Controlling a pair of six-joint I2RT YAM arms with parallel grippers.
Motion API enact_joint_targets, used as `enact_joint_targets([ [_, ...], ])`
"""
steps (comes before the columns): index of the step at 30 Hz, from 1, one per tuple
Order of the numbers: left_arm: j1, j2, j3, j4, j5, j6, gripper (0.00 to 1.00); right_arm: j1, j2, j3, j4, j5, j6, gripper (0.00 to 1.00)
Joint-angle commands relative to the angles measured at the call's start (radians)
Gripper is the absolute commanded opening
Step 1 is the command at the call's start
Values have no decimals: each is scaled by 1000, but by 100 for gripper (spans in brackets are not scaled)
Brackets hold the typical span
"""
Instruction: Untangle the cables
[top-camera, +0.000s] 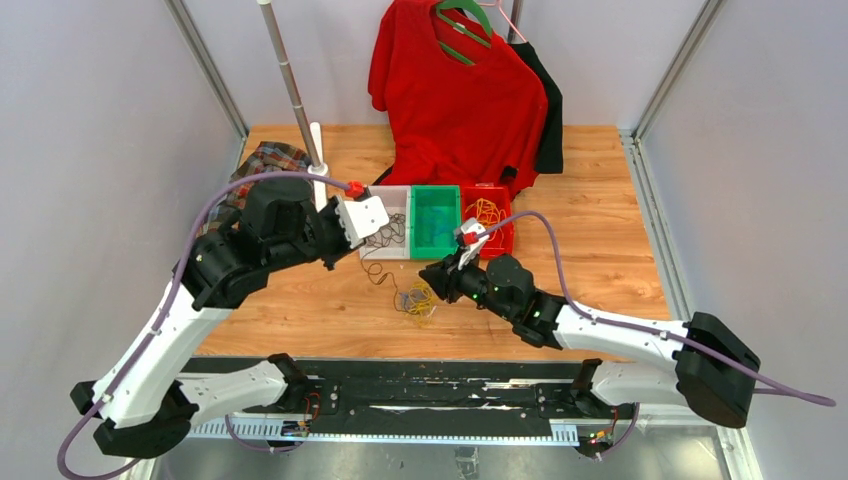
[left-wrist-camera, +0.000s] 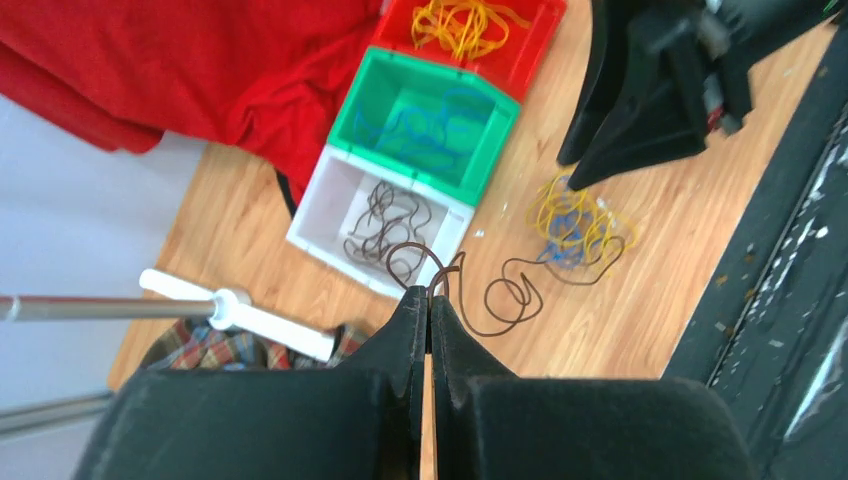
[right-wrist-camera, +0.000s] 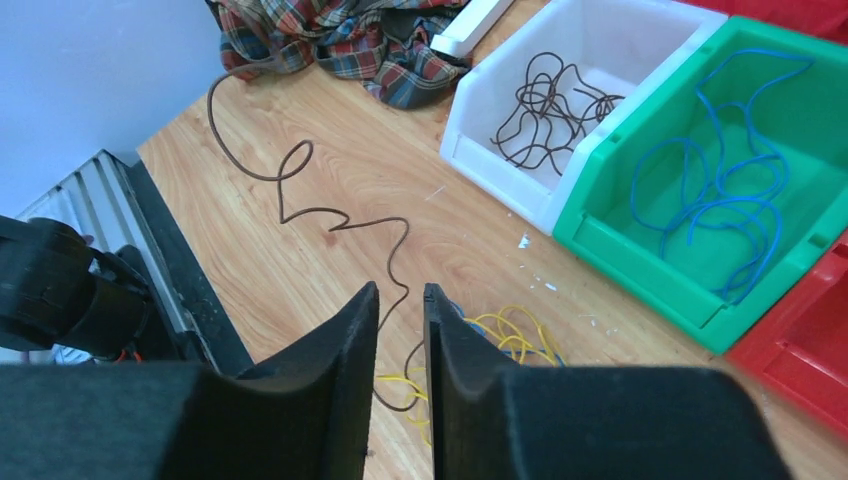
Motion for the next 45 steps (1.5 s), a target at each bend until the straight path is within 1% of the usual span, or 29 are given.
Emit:
enact_joint_targets([
  [1, 10, -58, -67, 59, -103, 72, 1, -7, 28, -2, -9, -7, -43, 34],
  [2, 11, -60, -65, 53, -115, 81, 0, -7, 52, 4, -11, -32, -51, 40],
  [4, 11, -69, -69, 25, -140, 108, 1, 18, 78, 28, -30, -24, -80, 46],
  [6, 14, -95, -115, -4, -189, 135, 1, 49, 89, 46, -46, 12, -117, 49],
  [8, 20, -132, -203, -8, -264, 163, 1, 55, 111, 52, -32, -10, -123, 50],
  [9, 31, -151, -253, -4, -278, 185, 1, 55, 131, 59, -30, -23, -127, 50],
  [11, 96, -190, -363, 35, -288, 222, 1, 56, 178, 81, -26, -66, -135, 50],
  [14, 197, -211, -496, 88, -252, 276, 1, 71, 255, 122, -34, -93, -183, 51],
  [17, 301, -182, -589, 109, -183, 316, 1, 82, 314, 145, -43, -80, -208, 51],
  [18, 327, -161, -617, 109, -167, 324, 4, 83, 330, 144, -35, -78, -209, 51],
  [19, 346, -126, -640, 100, -150, 329, 10, 83, 345, 141, -28, -72, -206, 50],
  [20, 359, -97, -652, 77, -123, 335, 19, 83, 353, 135, -20, -71, -200, 50],
  [22, 365, -50, -650, 34, -56, 327, 40, 83, 369, 120, -6, -72, -187, 49],
  [25, 365, -35, -622, -8, 95, 343, 77, 82, 392, 115, -24, -55, -193, 47],
  [26, 365, -37, -612, -15, 144, 355, 88, 83, 395, 118, -46, -14, -200, 46],
  [28, 363, -32, -593, -26, 229, 376, 93, 80, 384, 104, -59, 38, -197, 46],
  [31, 344, 14, -569, -31, 300, 381, 95, 78, 363, 71, -4, 47, -193, 46],
  [33, 311, 92, -553, -28, 335, 380, 97, 78, 359, 69, -2, 52, -182, 45],
  [35, 286, 168, -534, -10, 338, 355, 97, 78, 349, 61, -2, 62, -176, 45],
  [38, 277, 261, -517, 40, 350, 335, 93, 72, 315, 32, 12, 83, -154, 45],
  [41, 261, 335, -512, 59, 340, 404, 87, 64, 259, -3, 22, 127, -124, 45],
  [45, 250, 450, -493, 60, 319, 488, 81, 57, 179, -40, 17, 172, -87, 45],
])
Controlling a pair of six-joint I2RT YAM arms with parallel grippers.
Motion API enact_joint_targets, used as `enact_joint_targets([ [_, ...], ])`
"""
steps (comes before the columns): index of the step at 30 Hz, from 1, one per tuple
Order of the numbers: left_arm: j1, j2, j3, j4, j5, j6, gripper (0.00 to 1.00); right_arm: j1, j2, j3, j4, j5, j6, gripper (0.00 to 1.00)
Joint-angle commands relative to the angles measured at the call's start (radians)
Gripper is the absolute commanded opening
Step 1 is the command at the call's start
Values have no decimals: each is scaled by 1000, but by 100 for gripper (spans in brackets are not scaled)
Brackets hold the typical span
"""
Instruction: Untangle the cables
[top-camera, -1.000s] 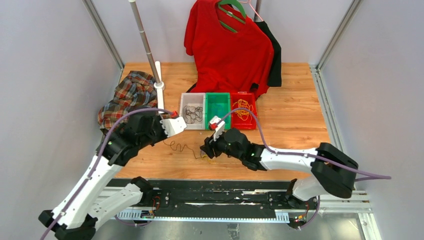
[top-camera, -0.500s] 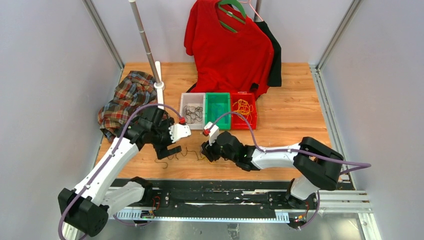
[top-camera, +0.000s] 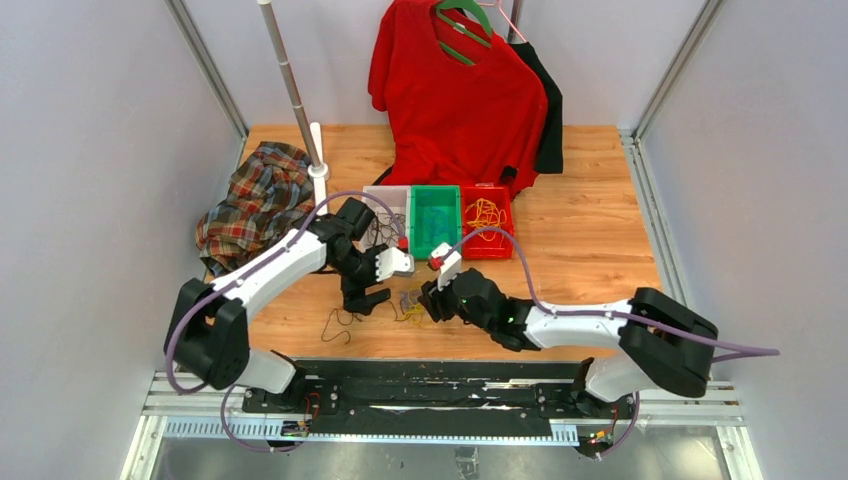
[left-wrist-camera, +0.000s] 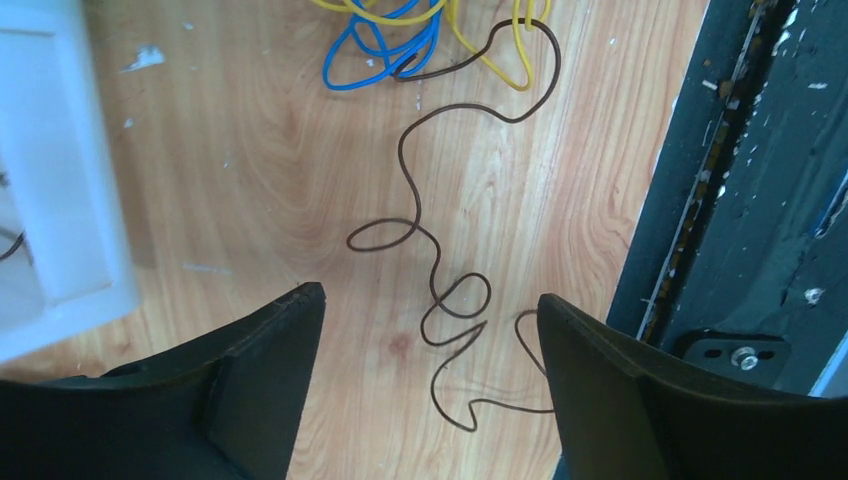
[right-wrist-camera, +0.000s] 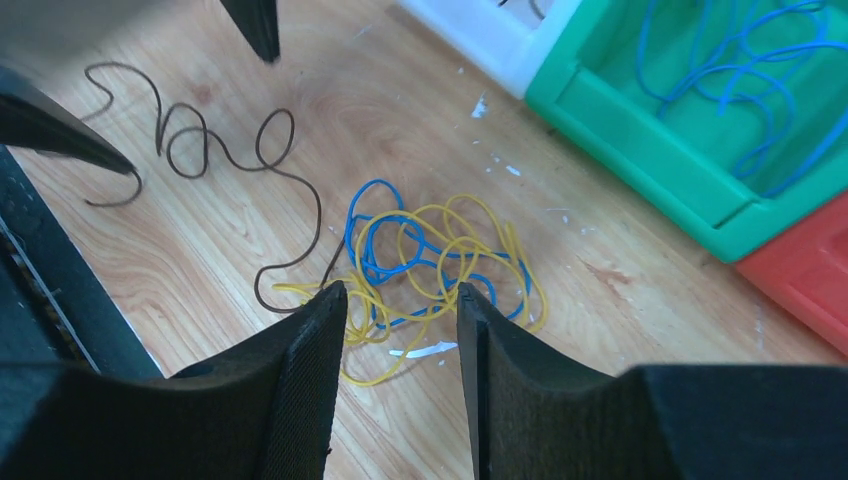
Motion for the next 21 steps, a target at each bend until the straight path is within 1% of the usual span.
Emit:
enact_joint_targets([
  [1, -13, 105, 49, 23, 12, 109, 79, -13, -97, -44, 33, 83, 60, 45],
  [4, -14, 170, 70, 34, 13, 129, 74, -17, -155, -78, 32, 103, 73, 45],
  [9, -40, 180, 42, 88, -2, 205, 75, -28, -242, -117, -11, 143, 95, 44],
  [12, -51, 190, 34, 89, -2, 281, 74, -31, -281, -123, -47, 157, 107, 44],
  [13, -52, 195, 30, 89, 1, 299, 71, -33, -292, -122, -56, 161, 110, 44],
  [16, -54, 214, 12, 90, 13, 342, 56, -37, -327, -118, -82, 176, 106, 44],
  [18, -54, 221, -6, 110, 5, 345, 42, -41, -353, -112, -109, 201, 100, 43],
  [19, -54, 218, -20, 135, -7, 337, 37, -43, -367, -110, -124, 216, 98, 43],
  [21, -54, 199, -51, 164, -20, 332, 32, -53, -404, -111, -149, 226, 91, 43],
])
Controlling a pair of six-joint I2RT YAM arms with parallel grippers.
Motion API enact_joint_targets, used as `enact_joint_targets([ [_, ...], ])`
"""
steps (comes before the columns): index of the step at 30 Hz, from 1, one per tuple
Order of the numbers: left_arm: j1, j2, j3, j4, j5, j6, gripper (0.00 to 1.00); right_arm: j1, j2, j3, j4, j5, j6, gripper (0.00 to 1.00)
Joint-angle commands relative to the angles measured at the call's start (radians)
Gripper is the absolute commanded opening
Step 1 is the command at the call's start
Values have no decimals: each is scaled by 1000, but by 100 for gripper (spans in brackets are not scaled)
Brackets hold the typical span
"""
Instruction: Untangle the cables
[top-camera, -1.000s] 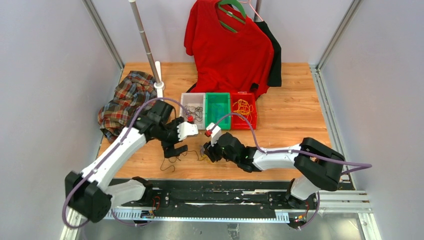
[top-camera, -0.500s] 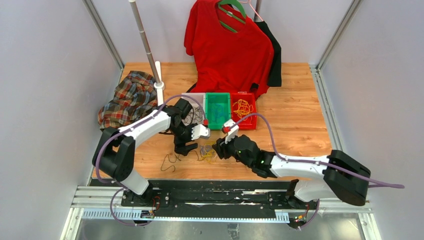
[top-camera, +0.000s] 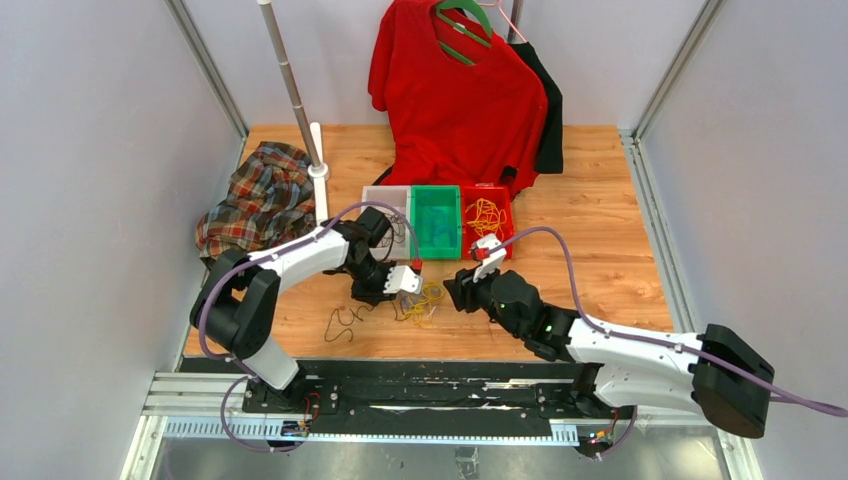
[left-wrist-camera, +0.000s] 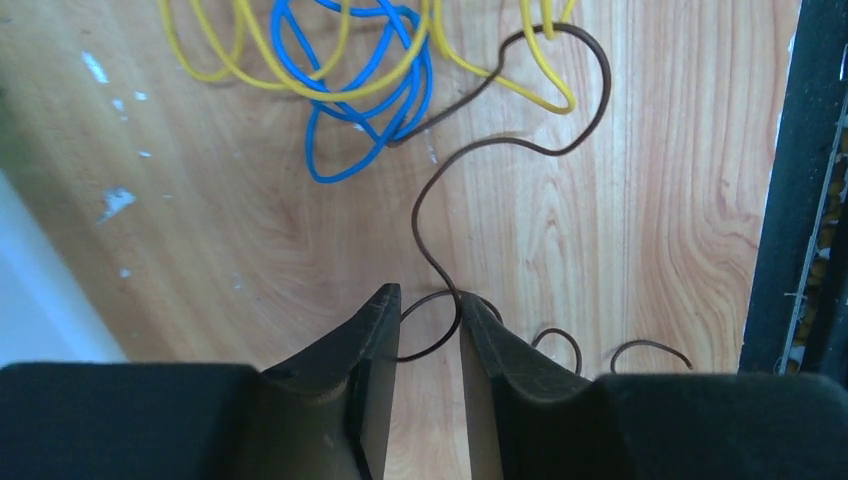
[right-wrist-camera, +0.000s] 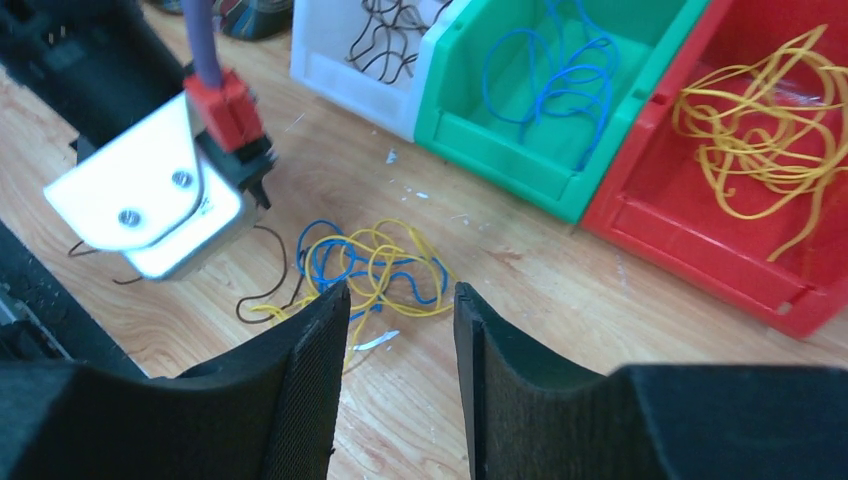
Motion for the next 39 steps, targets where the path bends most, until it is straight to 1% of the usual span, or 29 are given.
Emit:
enact_joint_targets([
  [1, -6, -21, -67, 64, -10, 38, 30, -29, -78, 3, -74, 65, -6, 43],
  [3, -10, -50, -91, 75, -9, 32, 22, -38, -105, 2, -84, 64, -13, 42],
  [5, -19, -86, -113, 113, -39, 0, 7, -44, -112, 5, -85, 60, -21, 42],
  [6, -25, -106, -110, 127, -67, -20, 1, -49, -109, 10, -84, 55, -24, 42],
  [8, -28, -158, -71, 105, -89, -64, 1, -51, -93, 28, -82, 26, -40, 42],
  [10, -28, -221, 6, 13, -74, -82, 1, -51, -74, 53, -75, -8, -64, 43],
  [14, -28, -333, 178, -160, -11, -107, 1, -51, -20, 126, -47, -84, -113, 50],
  [17, -38, -376, 295, -202, 28, -140, 1, -51, 47, 197, -35, -152, -152, 67],
  [18, -46, -380, 333, -204, 30, -176, 1, -51, 69, 227, -37, -170, -162, 69],
  [22, -74, -376, 459, -280, 32, -210, 1, -51, 103, 311, -18, -250, -158, 71],
  [30, -139, -416, 532, -293, -36, -212, 1, -48, 165, 332, 158, -388, -55, 73],
  [34, -160, -422, 558, -292, -46, -223, 0, -40, 235, 319, 233, -389, -2, 73],
  [37, -175, -422, 588, -293, -36, -246, 1, -39, 279, 304, 280, -368, 20, 70],
  [39, -179, -424, 617, -293, -26, -255, 1, -39, 299, 294, 285, -348, 21, 65],
])
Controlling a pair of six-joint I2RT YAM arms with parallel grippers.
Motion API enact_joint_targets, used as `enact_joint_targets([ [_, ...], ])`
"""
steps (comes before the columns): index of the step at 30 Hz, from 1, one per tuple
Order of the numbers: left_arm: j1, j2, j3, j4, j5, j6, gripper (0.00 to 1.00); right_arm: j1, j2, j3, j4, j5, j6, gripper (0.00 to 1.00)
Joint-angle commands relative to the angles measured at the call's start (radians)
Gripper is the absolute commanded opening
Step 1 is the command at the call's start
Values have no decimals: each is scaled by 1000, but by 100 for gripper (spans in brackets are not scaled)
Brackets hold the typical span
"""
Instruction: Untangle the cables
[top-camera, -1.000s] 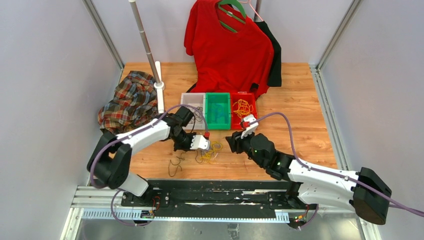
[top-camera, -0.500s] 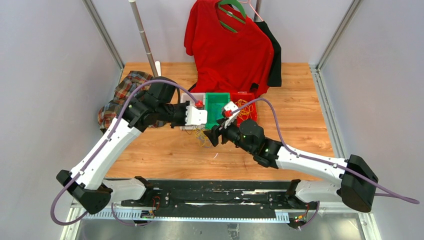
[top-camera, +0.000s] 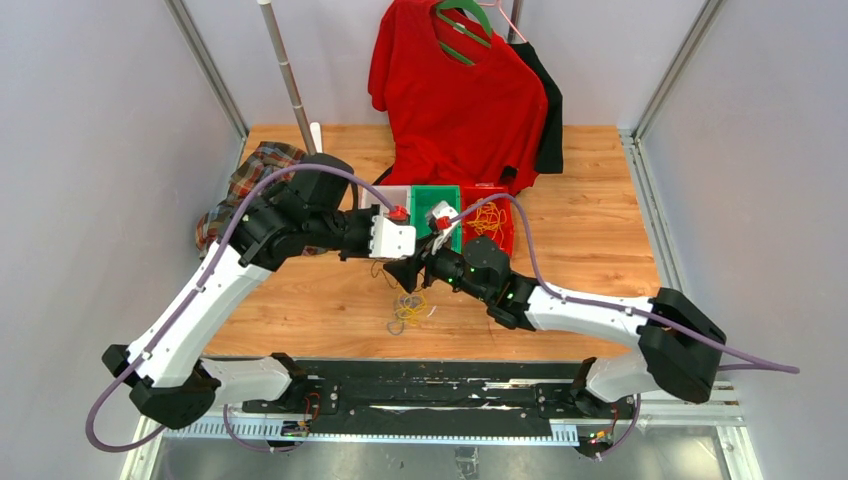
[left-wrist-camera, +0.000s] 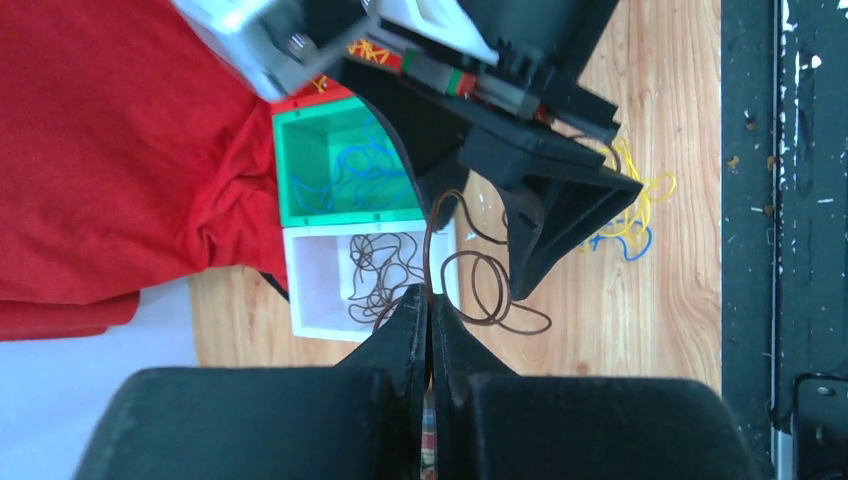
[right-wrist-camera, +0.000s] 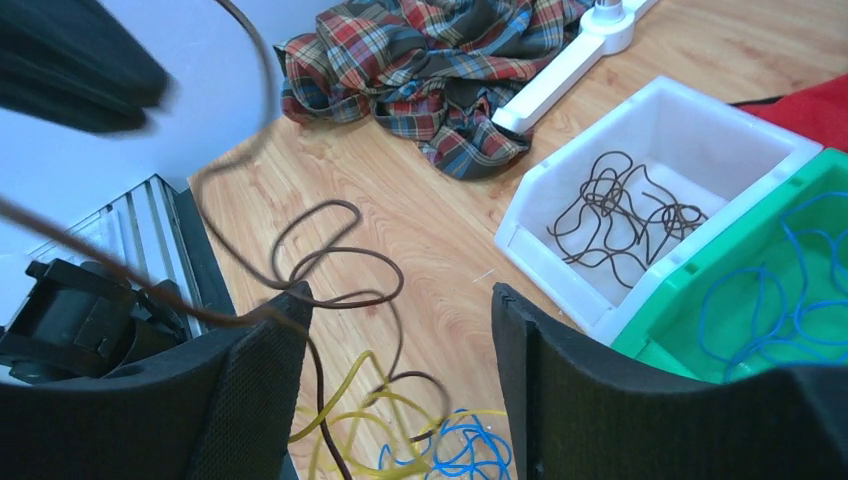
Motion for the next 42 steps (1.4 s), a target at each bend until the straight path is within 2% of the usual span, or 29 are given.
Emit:
enact_joint_targets([
  [1, -18, -20, 82, -9, 14, -40, 1, -1, 38, -22, 93, 19, 39, 63],
  [6, -18, -6, 189, -9, -1, -45, 0, -1, 102, -93, 135, 47, 51, 51],
  [12, -18, 40, 355, -6, -68, 2, 0, -2, 162, -206, 198, 116, 86, 46],
  [16, -18, 81, 465, -6, -141, 37, 1, -9, 184, -292, 252, 189, 134, 32],
  [19, -18, 105, 497, 7, -211, 62, 0, -9, 171, -341, 260, 201, 143, 34],
  [22, -18, 111, 444, 56, -270, 53, 0, -9, 123, -372, 242, 213, 151, 36],
  [25, -6, 100, 299, 155, -324, 30, 0, -9, 48, -396, 197, 240, 159, 38],
  [30, 122, 142, 129, 300, -319, -20, 0, -10, -110, -410, 64, 297, 153, 40],
  [35, 234, 242, 72, 425, -286, -109, 0, -14, -232, -416, -36, 335, 132, 44],
  [42, 252, 349, -9, 560, -257, -161, 1, -26, -318, -412, -124, 378, 113, 46],
])
